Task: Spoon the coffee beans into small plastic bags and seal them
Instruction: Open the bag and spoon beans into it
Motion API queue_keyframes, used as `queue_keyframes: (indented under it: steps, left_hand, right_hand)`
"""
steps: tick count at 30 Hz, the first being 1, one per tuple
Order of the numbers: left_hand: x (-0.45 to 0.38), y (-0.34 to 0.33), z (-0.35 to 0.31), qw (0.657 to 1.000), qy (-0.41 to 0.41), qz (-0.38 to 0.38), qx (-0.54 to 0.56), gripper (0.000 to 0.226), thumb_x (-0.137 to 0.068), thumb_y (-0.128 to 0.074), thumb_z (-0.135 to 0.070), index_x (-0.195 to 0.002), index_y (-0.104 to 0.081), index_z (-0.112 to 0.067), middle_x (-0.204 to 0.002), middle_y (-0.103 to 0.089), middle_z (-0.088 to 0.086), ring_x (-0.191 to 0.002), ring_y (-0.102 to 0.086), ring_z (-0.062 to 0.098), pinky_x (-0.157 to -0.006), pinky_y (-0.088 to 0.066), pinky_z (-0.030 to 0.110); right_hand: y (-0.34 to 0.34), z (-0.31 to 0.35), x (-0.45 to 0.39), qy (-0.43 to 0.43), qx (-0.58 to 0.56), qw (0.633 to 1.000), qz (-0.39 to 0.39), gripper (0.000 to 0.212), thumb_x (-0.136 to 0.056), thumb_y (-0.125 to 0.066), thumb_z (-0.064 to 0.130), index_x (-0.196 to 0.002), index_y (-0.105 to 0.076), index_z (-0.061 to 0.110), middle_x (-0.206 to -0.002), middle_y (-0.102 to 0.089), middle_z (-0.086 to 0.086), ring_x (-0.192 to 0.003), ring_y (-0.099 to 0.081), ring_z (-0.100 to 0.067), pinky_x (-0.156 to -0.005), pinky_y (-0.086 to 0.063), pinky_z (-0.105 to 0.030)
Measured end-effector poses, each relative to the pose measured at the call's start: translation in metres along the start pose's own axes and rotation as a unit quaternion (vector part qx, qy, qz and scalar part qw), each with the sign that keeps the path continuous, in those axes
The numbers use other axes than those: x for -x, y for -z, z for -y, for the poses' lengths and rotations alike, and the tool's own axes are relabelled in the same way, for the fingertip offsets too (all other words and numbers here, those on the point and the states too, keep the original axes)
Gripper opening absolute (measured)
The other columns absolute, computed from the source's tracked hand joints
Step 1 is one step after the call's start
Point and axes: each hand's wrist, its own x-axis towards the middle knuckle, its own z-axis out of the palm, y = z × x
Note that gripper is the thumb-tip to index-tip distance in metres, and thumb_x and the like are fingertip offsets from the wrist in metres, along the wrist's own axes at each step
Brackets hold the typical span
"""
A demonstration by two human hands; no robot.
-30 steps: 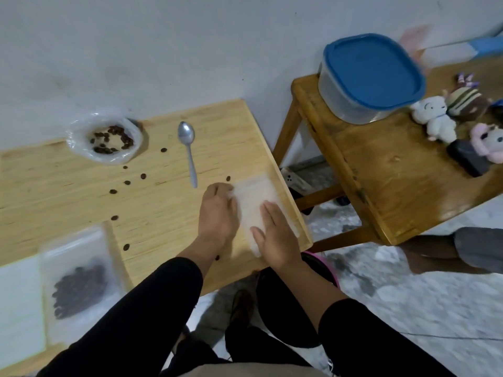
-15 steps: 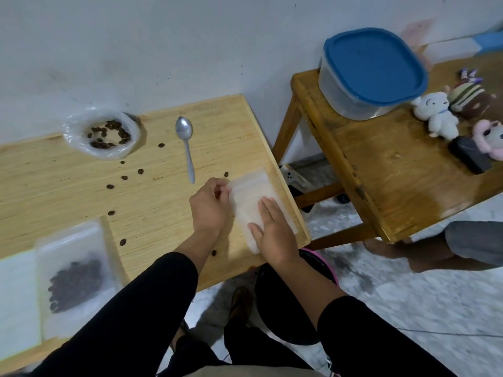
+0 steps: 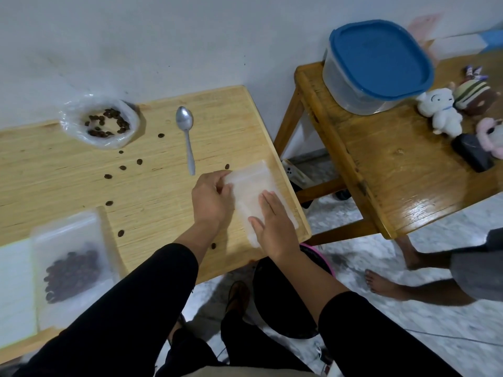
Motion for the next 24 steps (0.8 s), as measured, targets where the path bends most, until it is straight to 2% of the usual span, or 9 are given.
queue_keyframes:
  steps: [2, 5, 9, 14, 17, 21, 24]
  left_hand:
    - [0.001, -0.002, -0.002, 1.0, 0.02, 0.001, 0.014, 0.033, -0.084, -0.067, -0.016, -0.116, -0.062, -0.019, -0.096, -0.06, 0.0, -0.081, -0.056, 0.01, -0.075, -0.041, 0.013]
    - [0.003, -0.002, -0.005, 0.997, 0.056, 0.016, 0.052, 0.032, -0.085, -0.067, -0.019, -0.115, -0.058, -0.022, -0.079, -0.058, -0.008, -0.07, -0.055, 0.001, -0.064, -0.038, 0.0]
    - [0.005, 0.0, -0.01, 0.996, 0.067, 0.018, 0.06, 0.02, -0.087, -0.065, -0.019, -0.107, -0.059, -0.022, -0.081, -0.06, -0.004, -0.067, -0.053, -0.001, -0.057, -0.037, -0.002]
    - [0.006, 0.004, -0.016, 0.996, 0.048, 0.026, 0.072, 0.014, -0.088, -0.062, -0.012, -0.096, -0.058, -0.023, -0.077, -0.063, -0.001, -0.067, -0.055, 0.001, -0.06, -0.036, -0.003]
    - [0.006, 0.007, -0.016, 0.995, 0.049, 0.031, 0.082, 0.014, -0.089, -0.06, -0.011, -0.097, -0.059, -0.023, -0.076, -0.063, -0.002, -0.068, -0.057, 0.004, -0.059, -0.037, -0.002]
    - [0.01, 0.009, -0.014, 0.992, 0.068, 0.031, 0.098, 0.015, -0.09, -0.057, -0.008, -0.098, -0.058, -0.021, -0.076, -0.061, -0.005, -0.068, -0.055, -0.001, -0.059, -0.036, -0.003]
    - [0.012, 0.011, -0.012, 0.992, 0.073, 0.031, 0.099, 0.014, -0.089, -0.06, -0.011, -0.1, -0.058, -0.02, -0.075, -0.06, -0.007, -0.068, -0.054, -0.003, -0.059, -0.035, -0.004]
  right_hand:
    - [0.001, 0.001, 0.001, 0.002, 0.004, 1.0, 0.0, 0.06, -0.095, -0.051, 0.026, -0.145, -0.026, 0.005, -0.155, -0.02, -0.004, -0.145, -0.012, -0.015, -0.115, -0.017, -0.027]
    - [0.004, 0.002, 0.001, -0.001, 0.007, 1.0, 0.012, 0.062, -0.095, -0.049, 0.028, -0.146, -0.022, 0.007, -0.156, -0.017, -0.002, -0.145, -0.009, -0.013, -0.116, -0.015, -0.026]
    - [0.012, 0.003, 0.001, 0.005, 0.017, 1.0, 0.013, 0.064, -0.094, -0.051, 0.031, -0.147, -0.022, 0.009, -0.156, -0.019, -0.001, -0.144, -0.012, -0.011, -0.108, -0.012, -0.016]
    - [0.019, 0.005, 0.0, -0.007, 0.005, 1.0, 0.002, 0.063, -0.094, -0.052, 0.03, -0.146, -0.023, 0.01, -0.155, -0.022, -0.002, -0.142, -0.018, -0.011, -0.101, -0.007, -0.009]
    - [0.023, 0.009, -0.005, -0.051, -0.044, 0.997, -0.038, 0.064, -0.092, -0.055, 0.027, -0.145, -0.026, 0.008, -0.153, -0.025, -0.005, -0.14, -0.023, -0.016, -0.108, -0.014, -0.016]
    - [0.028, 0.009, -0.016, -0.098, -0.069, 0.991, -0.066, 0.064, -0.091, -0.057, 0.026, -0.145, -0.027, 0.008, -0.151, -0.027, -0.008, -0.139, -0.026, -0.019, -0.109, -0.019, -0.022]
    - [0.031, 0.006, -0.022, -0.104, -0.077, 0.988, -0.085, 0.058, -0.09, -0.057, 0.023, -0.142, -0.034, 0.007, -0.143, -0.04, -0.012, -0.132, -0.037, -0.024, -0.107, -0.027, -0.027]
